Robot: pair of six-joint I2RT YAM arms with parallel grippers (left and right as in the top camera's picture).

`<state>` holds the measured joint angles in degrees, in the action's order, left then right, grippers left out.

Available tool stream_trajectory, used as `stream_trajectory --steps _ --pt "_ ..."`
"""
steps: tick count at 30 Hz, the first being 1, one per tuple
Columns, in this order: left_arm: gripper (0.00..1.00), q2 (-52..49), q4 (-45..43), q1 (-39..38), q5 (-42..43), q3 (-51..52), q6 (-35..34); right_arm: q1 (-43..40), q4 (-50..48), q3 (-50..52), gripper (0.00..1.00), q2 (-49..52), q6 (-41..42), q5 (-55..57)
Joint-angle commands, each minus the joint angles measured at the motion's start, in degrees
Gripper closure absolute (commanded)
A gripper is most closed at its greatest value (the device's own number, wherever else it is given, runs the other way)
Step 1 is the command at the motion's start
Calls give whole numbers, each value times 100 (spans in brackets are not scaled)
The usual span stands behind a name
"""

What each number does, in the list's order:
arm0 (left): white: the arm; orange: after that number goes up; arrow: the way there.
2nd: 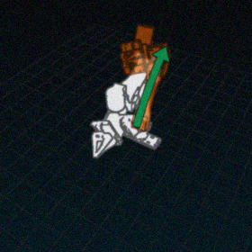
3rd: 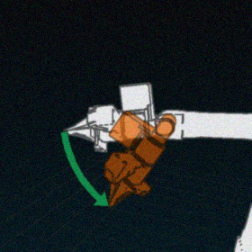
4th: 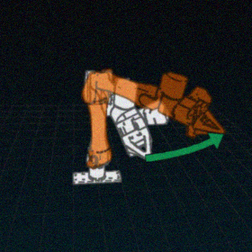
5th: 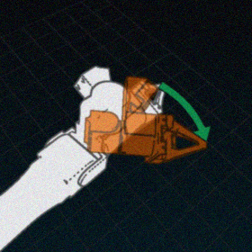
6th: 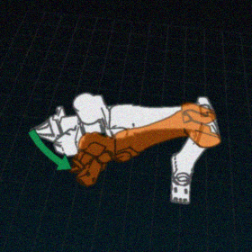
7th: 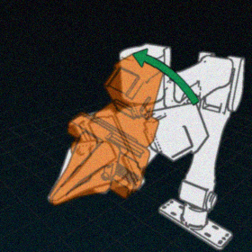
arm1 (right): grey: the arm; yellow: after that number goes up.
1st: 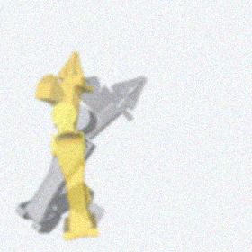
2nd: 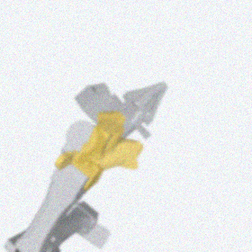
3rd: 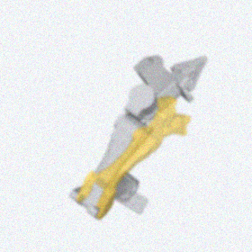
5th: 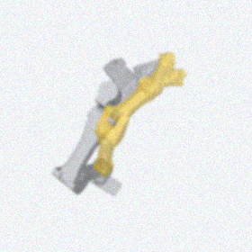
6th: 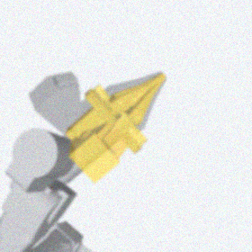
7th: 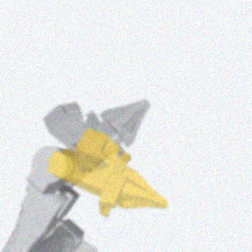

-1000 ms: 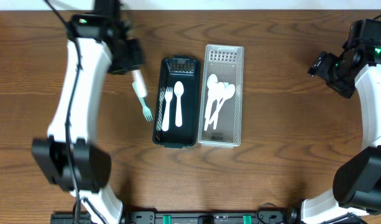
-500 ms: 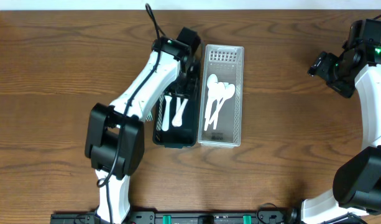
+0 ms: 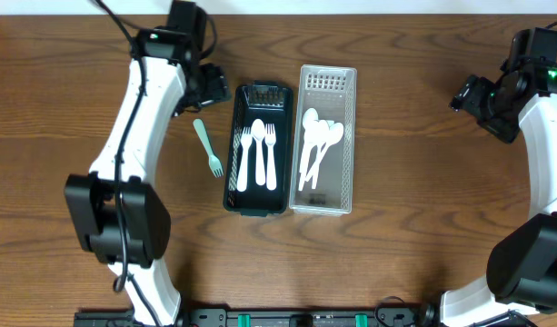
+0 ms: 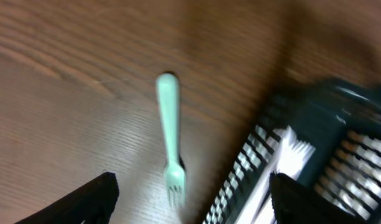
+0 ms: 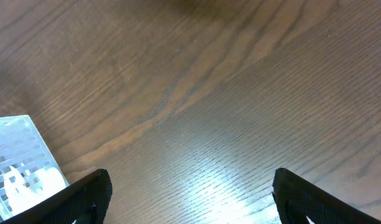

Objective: Pack container
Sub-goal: 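Place the white fork into the black basket with the left gripper, then grasp the mint-green fork with the left gripper, then place the mint-green fork into the black basket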

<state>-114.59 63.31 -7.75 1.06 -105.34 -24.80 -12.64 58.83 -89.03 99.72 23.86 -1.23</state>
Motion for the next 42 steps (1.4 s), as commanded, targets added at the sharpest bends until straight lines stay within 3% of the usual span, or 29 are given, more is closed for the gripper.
stream_trajectory --steps 1,6,14,19,27,30,39,42 --pt "21 -520 -48 48 -68 116 -562 -4 -26 35 14 20 -37 79" --pt "29 -977 -136 90 -68 116 -737 -4 -57 37 13 20 -37 81" --pt "31 -1384 -258 295 -68 116 -763 -4 -55 35 12 20 -39 83" --pt "37 -1543 -278 334 -42 116 -520 -4 -76 35 12 20 -37 83" --pt "41 -1626 -323 334 -24 120 -179 -4 -96 35 11 20 -37 83" --pt "51 -1626 -321 334 -24 133 -179 -4 -94 35 12 20 -37 83" --pt "54 -1626 -363 330 72 404 -184 -4 -72 35 12 20 -39 83" --pt "60 -1626 -367 328 144 404 -186 -4 -72 35 12 20 -39 81"
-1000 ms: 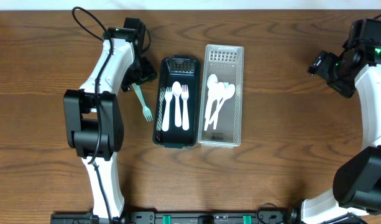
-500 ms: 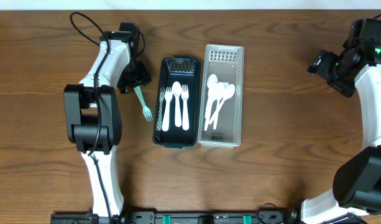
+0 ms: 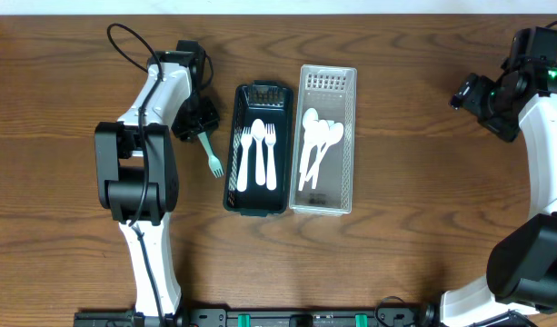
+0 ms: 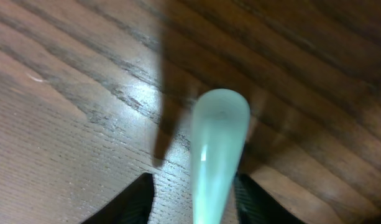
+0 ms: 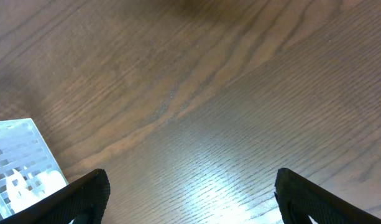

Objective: Pack container
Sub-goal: 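Place the mint-green fork into the black basket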

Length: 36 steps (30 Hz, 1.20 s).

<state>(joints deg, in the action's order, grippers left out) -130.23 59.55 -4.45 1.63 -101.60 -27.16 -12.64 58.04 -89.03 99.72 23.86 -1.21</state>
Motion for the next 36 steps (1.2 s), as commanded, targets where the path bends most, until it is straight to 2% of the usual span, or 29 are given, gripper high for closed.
stream_trajectory --steps 1,10,19,28,32,36 --pt "62 -61 9 -2 94 31 48 -4 11 35 12 20 -37 79" --pt "71 -61 -337 -13 483 520 -17 -4 122 35 14 20 -37 79" --pt "85 195 -157 -4 503 385 125 -4 157 35 14 20 -37 79" --pt "94 1768 446 -144 505 -433 1032 -4 216 35 15 20 -37 52" --pt "94 2702 426 -649 503 -437 1314 -4 216 35 16 20 -35 31" --pt "94 2957 422 -1438 474 -431 1556 -4 219 35 16 20 -35 11"
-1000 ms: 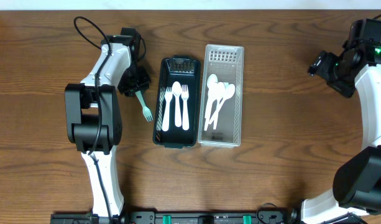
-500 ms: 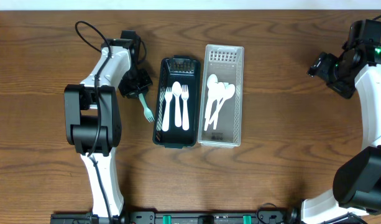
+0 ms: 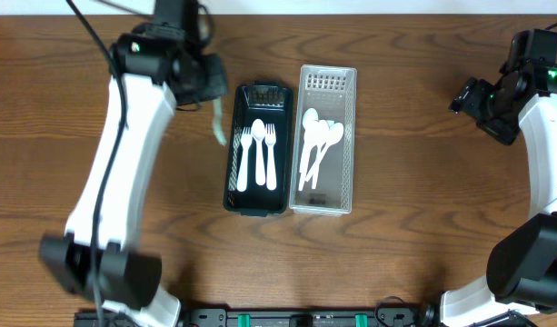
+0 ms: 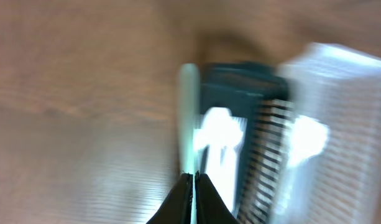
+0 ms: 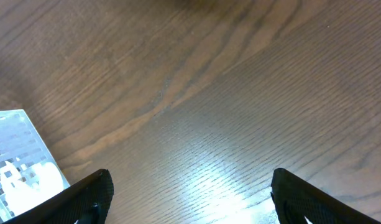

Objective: Pack container

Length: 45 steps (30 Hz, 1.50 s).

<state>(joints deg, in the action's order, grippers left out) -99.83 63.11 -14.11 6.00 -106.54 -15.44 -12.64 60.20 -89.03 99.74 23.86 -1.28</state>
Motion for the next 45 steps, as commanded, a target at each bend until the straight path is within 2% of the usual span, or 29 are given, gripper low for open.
stream_trajectory --steps 1,4,12,15,16,17,18,19,20,23,26,28,30,31,33,37,41,45 --pt "94 -129 63 -697 -87 96 428 -4 2 35 16 17 -35 17" --pt "94 -409 22 -1217 -669 326 426 -4 2 35 16 17 -35 15" --pt "94 -1300 -22 -1458 -713 507 422 -4 94 35 16 17 -37 17" --pt "93 -1165 -22 -1458 -719 503 424 -2 44 35 8 17 -39 -63" --pt "88 -1075 -22 -1451 -765 501 420 -2 17 37 6 22 -39 -179" --pt "85 -997 -13 -1449 -855 501 393 0 -15 39 10 33 -42 -317" --pt "84 -874 7 -1438 -960 503 378 35 -87 57 25 55 -157 -586" --pt "84 -798 17 -1425 -994 501 380 81 -155 85 32 74 -291 -813" --pt "78 -704 31 -1403 -1025 503 380 142 -227 129 40 109 -376 -1008" --pt "67 -389 136 -1255 -1043 501 380 448 -566 367 53 282 -378 -1097" --pt "43 -48 415 -1056 -1043 501 380 787 -979 616 72 579 -227 -1154" --pt "34 146 599 -922 -1047 501 382 981 -1182 669 86 800 -208 -1346" --pt "33 345 756 -780 -1056 501 382 1193 -1440 671 96 1045 -210 -1687" --pt "32 455 824 -708 -1058 503 382 1296 -1585 671 99 1161 -210 -1818" --pt "23 651 905 -579 -1058 501 382 1475 -1816 671 99 1338 -208 -2000" --pt "14 1012 1025 -341 -1058 503 380 1816 -2124 671 99 1541 -214 -2151" --pt "13 1340 1226 -87 -1058 503 382 2179 -2422 671 99 1569 -546 -2588" --pt "11 1631 1335 219 -1062 503 385 2367 -2470 660 99 1565 -573 -2557"
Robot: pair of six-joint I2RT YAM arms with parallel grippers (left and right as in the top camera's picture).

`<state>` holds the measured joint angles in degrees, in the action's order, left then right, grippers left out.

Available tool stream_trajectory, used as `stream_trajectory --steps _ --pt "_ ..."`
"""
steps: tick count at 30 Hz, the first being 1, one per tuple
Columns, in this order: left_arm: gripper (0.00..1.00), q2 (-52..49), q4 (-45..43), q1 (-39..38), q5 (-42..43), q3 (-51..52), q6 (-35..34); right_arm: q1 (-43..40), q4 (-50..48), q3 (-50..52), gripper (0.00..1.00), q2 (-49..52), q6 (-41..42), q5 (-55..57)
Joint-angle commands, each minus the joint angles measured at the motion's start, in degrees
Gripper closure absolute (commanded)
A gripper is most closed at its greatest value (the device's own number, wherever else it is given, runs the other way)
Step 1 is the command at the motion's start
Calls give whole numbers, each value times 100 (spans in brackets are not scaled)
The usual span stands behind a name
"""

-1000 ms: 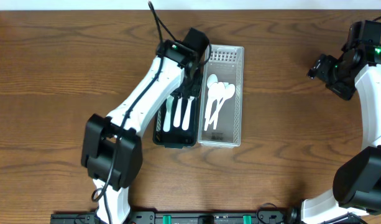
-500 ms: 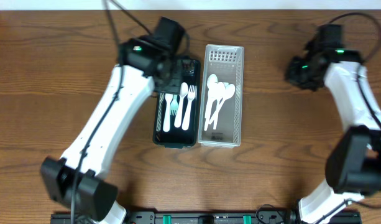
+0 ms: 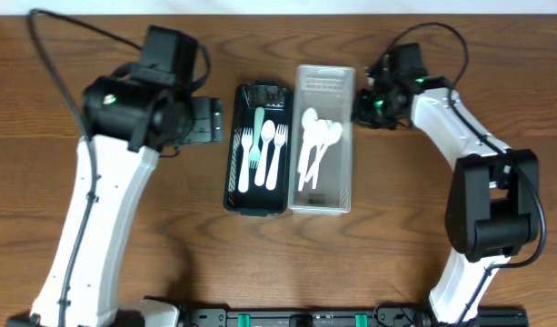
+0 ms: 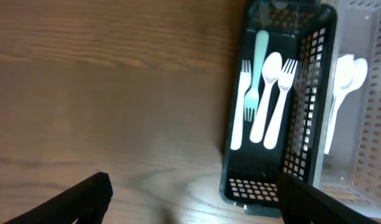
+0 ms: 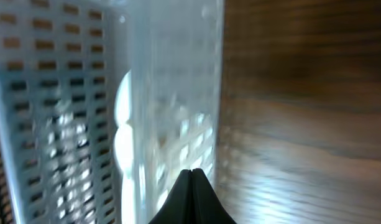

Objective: Pack container

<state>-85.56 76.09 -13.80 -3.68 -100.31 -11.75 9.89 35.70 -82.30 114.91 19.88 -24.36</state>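
Observation:
The pale green fork (image 3: 257, 136) lies in the black basket (image 3: 256, 204), tines toward the front, among white forks and a white spoon (image 3: 268, 153); the left wrist view shows the green fork (image 4: 258, 65) there too. My left gripper (image 3: 205, 121) hovers left of the basket, open and empty (image 4: 191, 190). The clear basket (image 3: 325, 202) holds white spoons (image 3: 316, 145). My right gripper (image 3: 361, 107) is shut at that basket's right wall (image 5: 191, 177), with nothing seen between its fingers.
The two baskets stand side by side at the table's middle, touching. Bare wooden table (image 3: 423, 209) stretches to the left, right and front of them. The right wrist view shows the clear basket's slotted wall (image 5: 66, 93) close up and blurred.
The green fork, held in my shut left gripper beside the black basket, now lies inside it and the gripper is open. My right gripper, open at the far right, is now shut at the clear basket.
The green fork first lay on the table left of the black basket, my left gripper open above it. Then the gripper was down around its handle, then shut on it off the table. Now the fork is in the black basket. The right arm stayed far right until now.

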Motion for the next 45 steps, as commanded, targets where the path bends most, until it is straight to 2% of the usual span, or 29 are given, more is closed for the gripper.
stream_trajectory --steps 1,6,9,11,12,14,21,29,30,31,32,33,34,35,45 --pt "9 280 37 289 -94 -122 15 109 -17 -13 99 48 -175 -254" --pt "8 678 39 798 -94 -120 50 -219 247 -35 99 -133 -647 -422" --pt "9 999 37 1038 -92 -122 90 -529 697 -149 99 -579 -1088 -417" --pt "17 1220 39 1117 -92 -122 190 -693 962 -219 99 -1005 -1436 -402" --pt "27 1397 42 1128 -92 -120 306 -785 1119 -247 99 -1370 -1600 -313" --pt "33 1641 85 1128 -92 -120 422 -859 1287 -247 99 -1932 -1703 -15" --pt "33 2590 544 1128 -94 -120 468 -896 1471 -247 99 -4426 -1937 1316" --pt "32 3475 905 1126 -90 -116 702 -896 1755 -245 98 -6341 -2127 1386" --pt "32 3554 946 1126 -92 -116 702 -896 1873 -245 93 -6507 -2127 1388" --pt "32 3604 997 1126 -92 -116 702 -896 1967 -245 83 -6612 -2127 1388" --pt "8 3646 1051 1126 -92 -116 699 -896 2065 -245 69 -6704 -2124 1386" --pt "2 3679 1099 1128 -92 -116 702 -896 2181 -245 57 -6808 -2120 1379" --pt "2 3698 1145 1128 -92 -116 702 -896 2297 -245 35 -6891 -2120 1351" --pt "2 3705 1220 1126 -92 -116 699 -896 2420 -245 1 -6966 -2122 1342" --pt "2 3705 1432 1128 -90 -116 699 -896 3491 -245 1 -7110 -2122 1344"
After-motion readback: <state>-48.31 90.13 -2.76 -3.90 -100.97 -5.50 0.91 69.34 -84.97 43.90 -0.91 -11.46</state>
